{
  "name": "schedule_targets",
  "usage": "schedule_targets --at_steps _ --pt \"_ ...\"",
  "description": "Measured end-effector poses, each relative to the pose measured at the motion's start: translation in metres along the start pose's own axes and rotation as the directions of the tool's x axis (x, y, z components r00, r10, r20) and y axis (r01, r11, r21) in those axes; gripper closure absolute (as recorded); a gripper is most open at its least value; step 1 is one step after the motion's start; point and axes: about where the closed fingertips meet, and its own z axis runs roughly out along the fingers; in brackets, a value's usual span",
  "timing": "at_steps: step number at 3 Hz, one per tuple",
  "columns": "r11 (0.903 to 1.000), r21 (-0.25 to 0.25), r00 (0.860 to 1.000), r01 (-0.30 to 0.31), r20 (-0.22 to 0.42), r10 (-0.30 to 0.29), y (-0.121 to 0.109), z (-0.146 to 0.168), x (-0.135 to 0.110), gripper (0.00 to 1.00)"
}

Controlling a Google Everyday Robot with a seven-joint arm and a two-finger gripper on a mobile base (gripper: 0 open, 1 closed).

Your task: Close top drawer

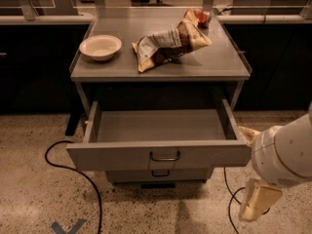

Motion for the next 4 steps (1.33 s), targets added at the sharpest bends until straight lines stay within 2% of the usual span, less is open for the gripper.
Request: schedule_targets --at_steps 1,2,3,4 --pt "1.0000 0.000 1.000 0.000 0.000 0.000 0.000 0.000 0.000 0.00" --pt "0.9965 -0.080 1.000 0.025 -0.009 -0.026 0.017 0.028 -0.002 0.00" --pt "0.9678 -0.244 0.997 0.062 0.049 -0.052 0.051 0.085 -0.010 0.00" --pt "0.9335 -0.351 0.993 0.071 0.114 -0.033 0.065 0.150 -0.020 0.00"
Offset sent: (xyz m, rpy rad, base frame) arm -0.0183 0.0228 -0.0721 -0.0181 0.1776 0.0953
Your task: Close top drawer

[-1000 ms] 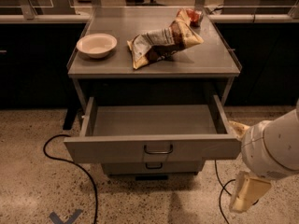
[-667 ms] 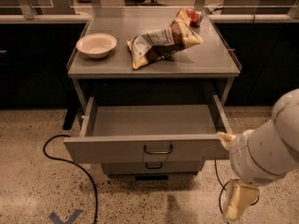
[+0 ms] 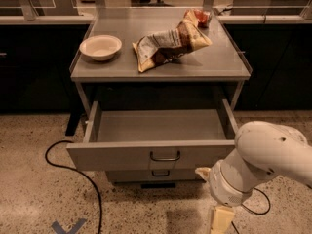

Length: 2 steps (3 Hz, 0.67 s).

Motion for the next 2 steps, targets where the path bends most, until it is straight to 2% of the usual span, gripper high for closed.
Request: schedule_targets --at_steps 1,2 --pt "1.0000 0.000 1.000 0.000 0.000 0.000 0.000 0.000 0.000 0.00" --pt "0.9994 -0.035 0.999 0.000 0.043 0.001 -0.020 0.013 0.000 0.00"
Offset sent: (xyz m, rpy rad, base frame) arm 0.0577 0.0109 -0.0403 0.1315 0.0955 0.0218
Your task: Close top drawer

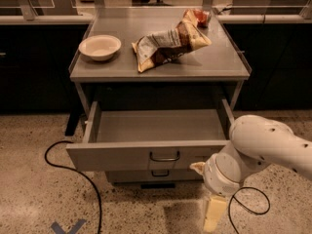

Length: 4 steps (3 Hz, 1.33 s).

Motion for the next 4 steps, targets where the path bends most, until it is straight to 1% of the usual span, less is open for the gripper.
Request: schedule_targets --at_steps 1,2,3,4 --pt "0.9995 -0.003 0.995 -0.032 0.089 0.032 -0.037 0.004 0.008 0.00" --pt "0.9902 0.044 0.979 -0.133 0.164 0.124 -0.065 -0.004 0.021 0.00" --pt "0.9677 0.092 0.958 -0.235 0.192 0.214 -0.087 -0.014 0.029 0.00" --pt "0.9485 0.135 0.947 -0.286 0.191 0.259 -0.110 -0.021 0.019 0.00"
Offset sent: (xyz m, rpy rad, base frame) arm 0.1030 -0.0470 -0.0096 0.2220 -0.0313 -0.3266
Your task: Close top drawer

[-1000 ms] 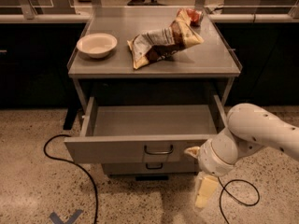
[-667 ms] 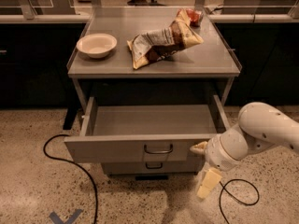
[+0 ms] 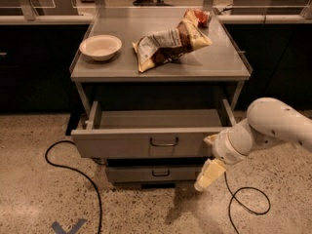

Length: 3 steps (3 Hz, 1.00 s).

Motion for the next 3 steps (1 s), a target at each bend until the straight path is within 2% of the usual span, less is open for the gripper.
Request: schedule_targets --at_steps 1,3 --pt "0.9999 0.010 1.000 -0.002 -0.010 0.002 -0.014 0.008 -0.026 0.00" --pt "0.9983 -0.053 0.999 0.026 -0.019 -0.027 -0.030 0.052 -0.072 0.00"
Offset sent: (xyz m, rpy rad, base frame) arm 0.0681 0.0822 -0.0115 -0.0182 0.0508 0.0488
